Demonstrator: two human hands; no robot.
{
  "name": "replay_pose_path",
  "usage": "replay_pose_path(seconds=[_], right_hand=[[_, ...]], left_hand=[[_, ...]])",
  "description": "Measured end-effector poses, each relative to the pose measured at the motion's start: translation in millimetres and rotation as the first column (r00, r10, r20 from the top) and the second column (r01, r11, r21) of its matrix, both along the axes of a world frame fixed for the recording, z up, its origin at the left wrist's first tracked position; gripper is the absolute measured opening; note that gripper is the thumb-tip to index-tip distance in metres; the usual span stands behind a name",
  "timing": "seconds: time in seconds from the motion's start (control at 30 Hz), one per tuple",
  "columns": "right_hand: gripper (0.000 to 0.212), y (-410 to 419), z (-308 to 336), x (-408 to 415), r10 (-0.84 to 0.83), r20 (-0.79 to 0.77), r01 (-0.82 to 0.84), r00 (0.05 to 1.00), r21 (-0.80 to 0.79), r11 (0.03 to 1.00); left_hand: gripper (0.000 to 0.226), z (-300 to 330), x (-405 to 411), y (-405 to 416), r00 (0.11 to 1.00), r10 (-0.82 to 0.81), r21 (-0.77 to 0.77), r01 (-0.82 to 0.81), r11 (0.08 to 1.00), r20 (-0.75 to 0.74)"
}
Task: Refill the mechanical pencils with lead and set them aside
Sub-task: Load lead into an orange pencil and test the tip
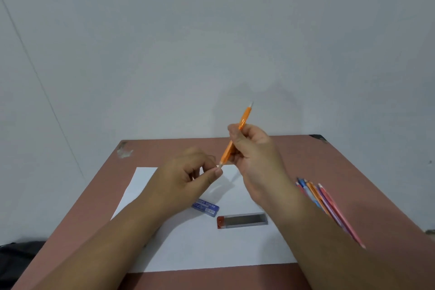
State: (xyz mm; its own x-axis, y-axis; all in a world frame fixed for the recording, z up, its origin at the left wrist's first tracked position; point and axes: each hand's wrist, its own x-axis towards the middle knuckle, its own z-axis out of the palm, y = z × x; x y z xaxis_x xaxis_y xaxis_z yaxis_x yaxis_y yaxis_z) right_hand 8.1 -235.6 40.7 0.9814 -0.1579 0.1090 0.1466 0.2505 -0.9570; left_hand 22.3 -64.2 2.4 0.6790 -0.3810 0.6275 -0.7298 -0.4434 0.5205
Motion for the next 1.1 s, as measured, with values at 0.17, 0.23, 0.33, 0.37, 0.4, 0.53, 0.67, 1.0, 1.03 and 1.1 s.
replay_pose_path(seconds=[0.17,0.23,0.33,0.37,0.4,0.53,0.67,1.0,1.03,1.1], right_hand=[[0.013,-19,25,-19,0.005,-0.005,-0.006,1.000,-0.285,0.959],[0.017,-34,34,-32,-0.056,0.033,0.065,0.998,-0.414,0.908],[0.024,-66,39,-57,-0.164,0.052,0.161,0.985,-0.613,0.773],[0.025,-78,37,-66,-0.202,0.049,0.183,0.978,-0.666,0.724],[0.026,-91,34,-73,-0.243,0.050,0.204,0.969,-0.716,0.667],[0.027,-132,18,-98,-0.351,0.045,0.200,0.935,-0.885,0.421],[0.020,-159,6,-114,-0.428,-0.067,0.080,0.901,-0.945,0.317],[0.034,-170,-18,-116,-0.390,-0.155,0.014,0.908,-0.918,0.397],[0.033,-170,-20,-116,-0.377,-0.148,0.013,0.914,-0.919,0.394],[0.029,-172,-23,-115,-0.360,-0.129,0.017,0.924,-0.927,0.375]], left_hand=[[0.041,14,-16,-16,1.000,0.013,0.047,-0.013,0.999,0.002],[0.049,23,-24,-28,1.000,-0.003,0.084,0.000,0.997,0.027],[0.054,37,-40,-52,1.000,0.006,0.215,-0.006,0.976,0.000],[0.054,40,-45,-60,1.000,-0.005,0.265,0.009,0.964,-0.019],[0.052,41,-50,-69,0.999,-0.024,0.309,0.035,0.951,-0.038],[0.046,34,-67,-103,0.992,-0.101,0.428,0.126,0.895,-0.080],[0.059,14,-73,-130,0.992,-0.096,0.559,0.128,0.819,-0.086],[0.066,0,-77,-139,0.995,-0.078,0.628,0.098,0.772,-0.059],[0.066,-1,-78,-138,0.994,-0.085,0.621,0.106,0.777,-0.064],[0.066,1,-80,-136,0.994,-0.089,0.605,0.113,0.788,-0.069]])
